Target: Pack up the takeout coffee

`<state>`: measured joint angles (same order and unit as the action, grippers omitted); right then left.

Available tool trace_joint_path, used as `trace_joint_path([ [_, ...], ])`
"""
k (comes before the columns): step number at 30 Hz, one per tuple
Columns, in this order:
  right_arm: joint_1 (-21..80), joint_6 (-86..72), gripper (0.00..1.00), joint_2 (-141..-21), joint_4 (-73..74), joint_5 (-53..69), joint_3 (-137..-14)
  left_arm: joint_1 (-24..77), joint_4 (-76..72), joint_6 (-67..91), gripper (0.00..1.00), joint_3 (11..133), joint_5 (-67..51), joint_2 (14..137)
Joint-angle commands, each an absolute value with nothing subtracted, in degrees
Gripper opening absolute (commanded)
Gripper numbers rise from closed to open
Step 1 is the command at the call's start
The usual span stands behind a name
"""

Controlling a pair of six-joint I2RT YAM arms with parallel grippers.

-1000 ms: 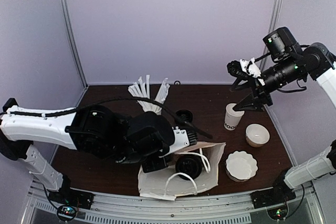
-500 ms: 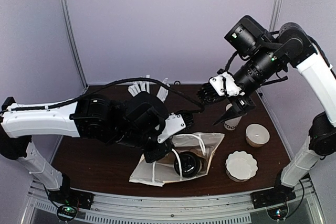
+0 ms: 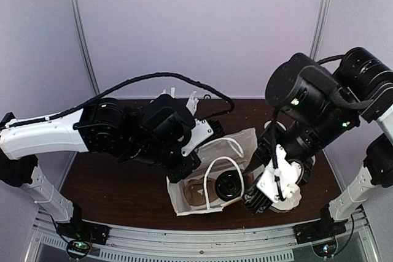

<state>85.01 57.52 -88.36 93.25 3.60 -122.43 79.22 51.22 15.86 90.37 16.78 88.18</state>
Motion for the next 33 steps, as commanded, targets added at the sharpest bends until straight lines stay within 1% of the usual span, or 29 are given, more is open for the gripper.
trace_joint_path([
  [1, 85.36, 55.77, 0.32, -90.14, 92.96, -7.43, -117.06, 79.04, 52.75, 17.76, 0.0, 91.3, 19.63, 87.61],
  [11, 82.6, 56.02, 0.29, -92.32, 89.87, -8.7, -114.06, 79.04, 52.25, 17.44, 0.0, 88.7, 18.99, 86.32],
  [14, 82.27, 57.2, 0.24, -94.07, 88.14, -10.52, -112.57, 79.08, 51.86, 16.97, 0.0, 88.51, 18.05, 86.95],
  [17, 81.64, 57.88, 0.23, -94.77, 85.78, -12.33, -109.37, 79.05, 51.57, 17.09, 0.0, 88.0, 17.67, 86.84],
  [20, 81.5, 58.48, 0.23, -94.84, 84.71, -12.19, -107.66, 79.08, 48.84, 17.14, 0.18, 85.86, 16.68, 85.25],
  [21, 81.62, 58.73, 0.24, -94.91, 84.71, -11.7, -107.77, 79.07, 47.59, 17.22, 0.27, 85.03, 16.07, 84.56],
  [22, 81.71, 59.0, 0.24, -95.13, 85.15, -11.22, -108.03, 79.1, 46.46, 17.18, 0.32, 84.34, 15.63, 83.93],
  [26, 82.56, 60.75, 0.3, -94.88, 86.7, -9.84, -106.44, 79.05, 45.1, 15.59, 0.43, 83.76, 13.23, 83.32],
  [30, 83.4, 62.89, 0.48, -94.54, 85.06, -11.75, -102.25, 79.0, 42.76, 13.8, 0.5, 81.91, 11.15, 82.81],
  [33, 83.42, 63.72, 0.58, -95.39, 82.36, -14.19, -99.56, 78.31, 40.79, 14.0, 0.53, 80.3, 10.49, 82.22],
])
